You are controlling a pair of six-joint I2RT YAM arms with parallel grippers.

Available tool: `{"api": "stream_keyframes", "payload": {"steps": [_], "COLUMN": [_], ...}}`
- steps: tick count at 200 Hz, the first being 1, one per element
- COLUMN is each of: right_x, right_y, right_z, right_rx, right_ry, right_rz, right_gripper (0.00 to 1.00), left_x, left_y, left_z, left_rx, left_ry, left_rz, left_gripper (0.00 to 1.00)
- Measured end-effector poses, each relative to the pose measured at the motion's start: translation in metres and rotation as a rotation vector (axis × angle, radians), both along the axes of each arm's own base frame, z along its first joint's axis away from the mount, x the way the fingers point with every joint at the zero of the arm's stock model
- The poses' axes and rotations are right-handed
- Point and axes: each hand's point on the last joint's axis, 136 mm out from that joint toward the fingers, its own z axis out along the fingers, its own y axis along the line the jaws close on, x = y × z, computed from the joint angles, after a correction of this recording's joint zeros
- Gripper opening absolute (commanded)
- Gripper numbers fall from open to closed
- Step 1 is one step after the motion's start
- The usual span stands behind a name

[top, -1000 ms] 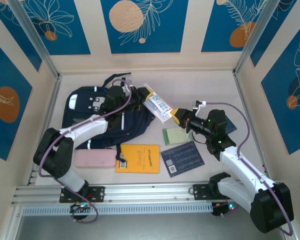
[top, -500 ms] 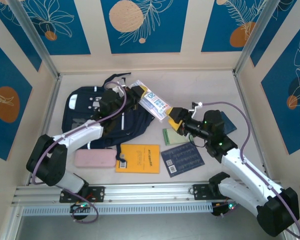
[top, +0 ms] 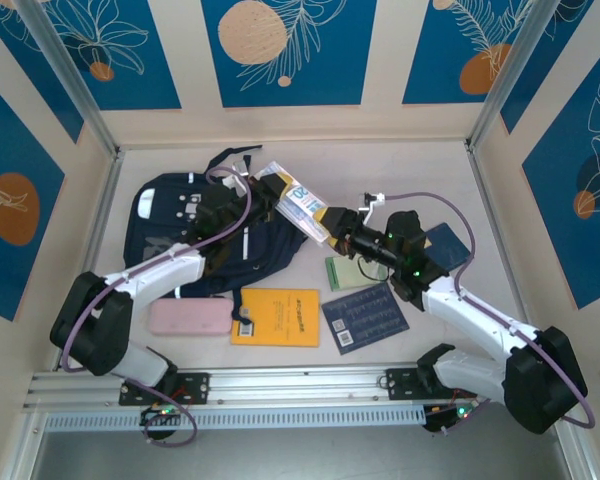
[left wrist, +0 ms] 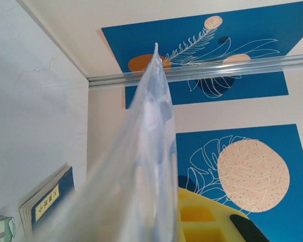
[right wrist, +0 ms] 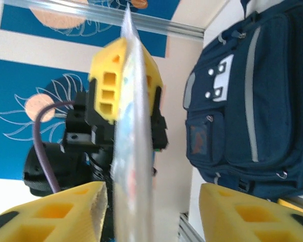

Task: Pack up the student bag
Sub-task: Pick up the pencil case from the center of the table.

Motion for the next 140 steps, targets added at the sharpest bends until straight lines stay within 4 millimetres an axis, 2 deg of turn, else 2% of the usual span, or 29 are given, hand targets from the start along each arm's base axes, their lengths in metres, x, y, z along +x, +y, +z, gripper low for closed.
{"api": "stream_keyframes", "payload": {"steps": [32, 52, 60, 74, 81, 108, 140], "right_x": [0.017, 0.021, 0.021, 0.021, 0.020, 0.013, 0.004], "right_y": [0.006, 0.009, 0.009, 0.008, 0.006, -0.010, -0.051], "right_z": [0.015, 0.011, 0.010, 0.012, 0.015, 0.018, 0.009], "right_rx": [0.032, 0.031, 0.030, 0.031, 0.032, 0.011, -0.099], "right_ry": [-0.033, -0.015, -0.012, -0.021, -0.029, -0.029, -0.013], "right_rz": [-0.011, -0.013, -0.013, -0.017, -0.020, -0.053, -0.154], "right_gripper": [0.20, 0.12, 0.08, 0.04, 0.03, 0.00, 0.00], "left_x": [-0.001, 0.000, -0.001, -0.001, -0.002, -0.007, -0.010], "left_y": [0.003, 0.004, 0.004, 0.003, 0.002, -0.002, 0.001], "left_z": [-0.001, 0.001, 0.001, 0.000, -0.003, -0.016, -0.040], "left_rx": [0.000, -0.003, -0.001, 0.008, 0.022, 0.106, 0.356], "left_ry": [0.003, -0.004, -0.004, -0.004, -0.005, 0.004, 0.013], "left_rz": [0.011, 0.016, 0.016, 0.012, 0.003, -0.052, -0.104], "left_gripper": [0.02, 0.09, 0.17, 0.39, 0.47, 0.57, 0.64]}}
